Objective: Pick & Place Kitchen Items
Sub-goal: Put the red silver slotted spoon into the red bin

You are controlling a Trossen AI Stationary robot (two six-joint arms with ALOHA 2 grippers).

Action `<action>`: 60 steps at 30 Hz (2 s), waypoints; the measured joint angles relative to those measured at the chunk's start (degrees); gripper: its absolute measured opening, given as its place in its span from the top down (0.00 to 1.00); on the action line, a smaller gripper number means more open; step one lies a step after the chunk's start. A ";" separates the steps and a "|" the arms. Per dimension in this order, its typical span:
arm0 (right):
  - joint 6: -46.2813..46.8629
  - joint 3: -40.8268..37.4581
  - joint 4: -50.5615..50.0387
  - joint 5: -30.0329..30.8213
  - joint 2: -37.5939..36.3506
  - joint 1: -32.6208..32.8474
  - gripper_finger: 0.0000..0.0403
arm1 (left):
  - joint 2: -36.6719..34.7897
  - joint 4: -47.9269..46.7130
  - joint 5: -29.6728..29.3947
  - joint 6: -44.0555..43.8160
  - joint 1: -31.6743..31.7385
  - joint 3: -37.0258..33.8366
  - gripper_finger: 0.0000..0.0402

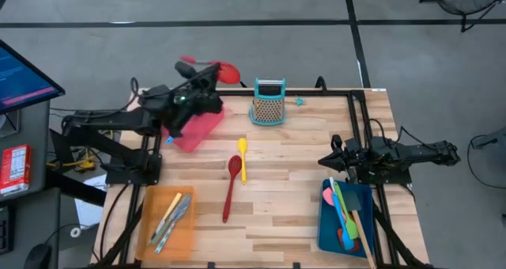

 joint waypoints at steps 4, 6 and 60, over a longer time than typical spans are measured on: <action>0.00 0.00 0.00 0.00 0.00 0.02 0.98 | 2.82 11.10 4.43 20.39 1.04 0.00 1.00; 0.00 0.00 0.00 0.00 0.00 0.01 0.98 | 3.65 16.97 8.78 30.84 1.32 0.00 1.00; 0.02 0.00 0.02 0.00 0.22 0.02 0.98 | -8.74 14.62 -15.92 -35.78 -1.76 -0.61 0.99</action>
